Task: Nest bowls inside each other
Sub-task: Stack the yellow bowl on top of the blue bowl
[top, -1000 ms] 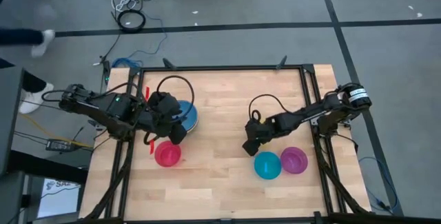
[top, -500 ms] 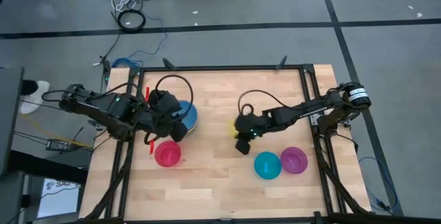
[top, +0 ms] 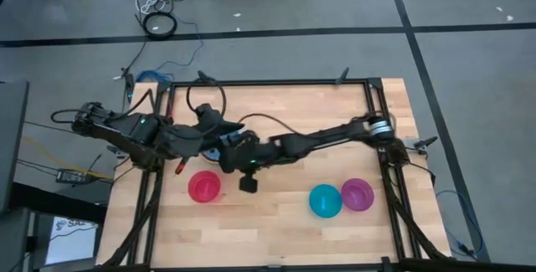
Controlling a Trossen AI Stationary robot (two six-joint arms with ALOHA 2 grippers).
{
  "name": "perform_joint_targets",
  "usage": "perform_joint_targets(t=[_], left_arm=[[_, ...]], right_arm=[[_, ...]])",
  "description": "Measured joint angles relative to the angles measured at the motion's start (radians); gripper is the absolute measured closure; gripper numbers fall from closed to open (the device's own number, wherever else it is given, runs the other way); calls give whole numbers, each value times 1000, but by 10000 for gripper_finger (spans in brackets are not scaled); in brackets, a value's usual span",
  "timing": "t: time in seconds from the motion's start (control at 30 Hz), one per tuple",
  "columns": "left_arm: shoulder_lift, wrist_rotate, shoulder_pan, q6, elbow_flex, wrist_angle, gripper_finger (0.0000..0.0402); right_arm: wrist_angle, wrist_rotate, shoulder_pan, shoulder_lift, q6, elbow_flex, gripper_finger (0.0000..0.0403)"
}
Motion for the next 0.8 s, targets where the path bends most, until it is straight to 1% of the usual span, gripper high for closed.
perform_joint_targets(t=[0.1, 0.2, 0.33, 0.4, 0.47, 0.63, 0.8], left_arm=[[0, 0, -10, 4, 0, 8, 254], [0, 1, -21, 4, 0, 5, 254], [0, 1, -33, 2, 0, 8, 254], [0, 1, -36, 2, 0, 13, 254], [0, 1, -39, 1, 0, 25, 254], [0, 1, -40, 1, 0, 43, 254], [0, 1, -40, 0, 0, 53, 254]], right_arm=[[-131, 32, -3, 100, -61, 156, 403], [-213, 48, -7, 170, -101, 287, 403], [-306, 64, -9, 231, -133, 419, 403], [-313, 65, -13, 249, -153, 463, 403], [-313, 63, -19, 253, -164, 484, 403], [-244, 32, -44, 253, -179, 488, 396], [-216, -64, -74, 252, -157, 488, 350]])
